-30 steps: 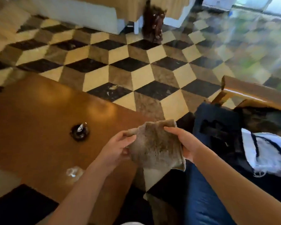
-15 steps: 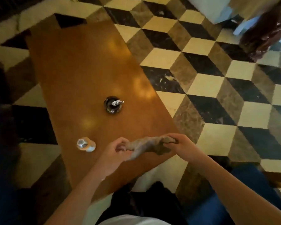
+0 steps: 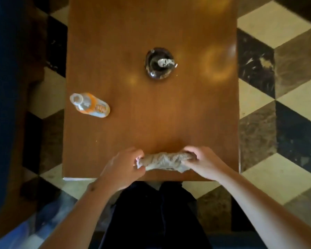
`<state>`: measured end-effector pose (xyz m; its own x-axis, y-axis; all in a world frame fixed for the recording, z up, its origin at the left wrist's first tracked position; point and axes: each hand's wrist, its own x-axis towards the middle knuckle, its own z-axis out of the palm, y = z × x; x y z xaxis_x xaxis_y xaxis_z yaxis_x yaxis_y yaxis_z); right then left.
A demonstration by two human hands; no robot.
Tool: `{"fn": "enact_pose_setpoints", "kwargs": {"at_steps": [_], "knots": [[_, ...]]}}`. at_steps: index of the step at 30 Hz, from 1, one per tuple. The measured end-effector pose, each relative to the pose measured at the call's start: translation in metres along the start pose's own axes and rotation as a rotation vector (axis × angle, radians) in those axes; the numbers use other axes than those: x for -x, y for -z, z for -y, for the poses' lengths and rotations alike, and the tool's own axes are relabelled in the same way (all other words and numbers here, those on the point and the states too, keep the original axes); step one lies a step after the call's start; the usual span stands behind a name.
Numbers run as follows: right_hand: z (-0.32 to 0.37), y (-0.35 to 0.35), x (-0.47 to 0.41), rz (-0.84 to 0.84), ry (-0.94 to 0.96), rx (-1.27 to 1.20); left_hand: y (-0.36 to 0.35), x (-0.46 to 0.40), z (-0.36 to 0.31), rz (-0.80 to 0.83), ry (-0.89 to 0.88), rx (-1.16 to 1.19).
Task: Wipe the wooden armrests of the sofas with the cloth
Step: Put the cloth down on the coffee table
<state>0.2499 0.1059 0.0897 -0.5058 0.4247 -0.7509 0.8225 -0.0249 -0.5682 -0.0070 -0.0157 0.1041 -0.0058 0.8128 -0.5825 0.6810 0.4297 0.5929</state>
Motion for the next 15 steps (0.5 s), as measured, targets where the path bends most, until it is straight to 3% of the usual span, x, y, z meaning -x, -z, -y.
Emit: {"fn": "enact_pose_setpoints", "kwargs": {"at_steps": [4,8,12,15], "knots": [[0.009,0.028,-0.036,-0.047,0.12,0.083,0.012,-0.026,0.006,-0.115,-0.037,-0.05],[0.028,0.046,-0.048,-0.231,0.266,0.169,0.019,-0.045,0.004,-0.244,-0.132,-0.224],[0.016,0.032,-0.045,-0.384,0.31,0.203,0.006,-0.05,0.011,-0.385,-0.234,-0.281],[-0.009,0.001,-0.049,-0.384,0.285,0.218,-0.016,-0.05,0.023,-0.398,-0.239,-0.289]]}}
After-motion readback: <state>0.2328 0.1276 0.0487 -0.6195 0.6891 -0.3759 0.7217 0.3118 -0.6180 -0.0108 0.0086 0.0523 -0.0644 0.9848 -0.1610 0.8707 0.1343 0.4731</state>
